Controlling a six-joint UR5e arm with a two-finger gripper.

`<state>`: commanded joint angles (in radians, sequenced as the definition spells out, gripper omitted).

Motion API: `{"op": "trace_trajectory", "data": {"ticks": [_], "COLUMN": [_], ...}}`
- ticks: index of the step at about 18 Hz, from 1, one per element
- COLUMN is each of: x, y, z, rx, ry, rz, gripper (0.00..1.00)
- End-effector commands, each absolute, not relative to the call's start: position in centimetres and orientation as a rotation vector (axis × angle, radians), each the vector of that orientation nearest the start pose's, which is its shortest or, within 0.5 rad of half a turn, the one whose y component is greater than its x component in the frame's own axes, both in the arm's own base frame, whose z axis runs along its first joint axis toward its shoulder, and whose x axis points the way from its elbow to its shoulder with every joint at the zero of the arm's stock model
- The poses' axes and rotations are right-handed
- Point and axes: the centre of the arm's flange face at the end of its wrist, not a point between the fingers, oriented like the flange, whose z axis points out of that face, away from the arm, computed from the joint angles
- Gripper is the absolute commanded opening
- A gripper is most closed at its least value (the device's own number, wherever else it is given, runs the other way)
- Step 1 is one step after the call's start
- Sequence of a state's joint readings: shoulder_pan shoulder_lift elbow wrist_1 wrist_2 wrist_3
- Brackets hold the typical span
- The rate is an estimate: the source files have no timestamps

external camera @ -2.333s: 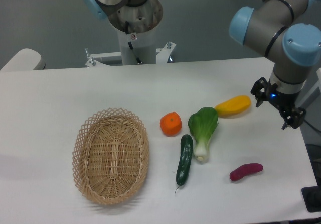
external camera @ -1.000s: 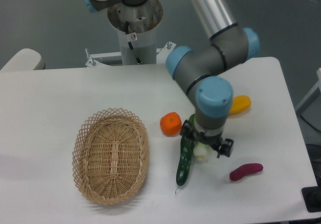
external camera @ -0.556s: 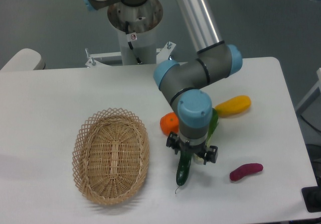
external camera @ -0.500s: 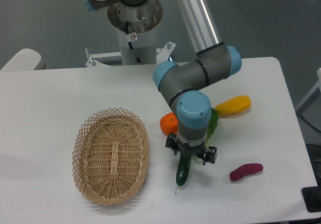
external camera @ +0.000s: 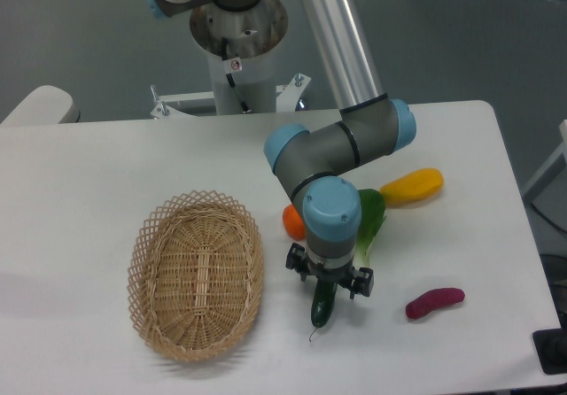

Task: Pick up the cucumber from the table
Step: 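Lower the gripper around the cucumber and close the fingers on it, then lift the grasped cucumber up off the table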

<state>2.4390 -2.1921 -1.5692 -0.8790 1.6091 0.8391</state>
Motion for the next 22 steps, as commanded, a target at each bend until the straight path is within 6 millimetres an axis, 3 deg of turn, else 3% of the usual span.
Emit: {"op": "trace_trajectory", "data": {"ticks": [3, 5, 8, 12, 15, 18, 22], "x": [-43.2, -43.4, -43.9, -44.4, -45.0, -44.8, -46.9], "y": [53.4, 53.7, 53.9, 54.2, 54.4, 53.7, 51.1], "z": [18.9, 19.6, 20.3, 22.0, 25.8, 30.8, 35.3], "rx": [-3.118, -3.107, -3.098, -3.08, -3.055, -3.059, -3.043], "ry": [-0.033, -0.031, -0.008, 0.034, 0.044, 0.193, 0.296], "rz": [0.126, 0.141, 0.157, 0.19, 0.236, 0.233, 0.223], "gripper": [0.43, 0.26, 0.16, 0.15, 0.15, 0.15, 0.15]}}
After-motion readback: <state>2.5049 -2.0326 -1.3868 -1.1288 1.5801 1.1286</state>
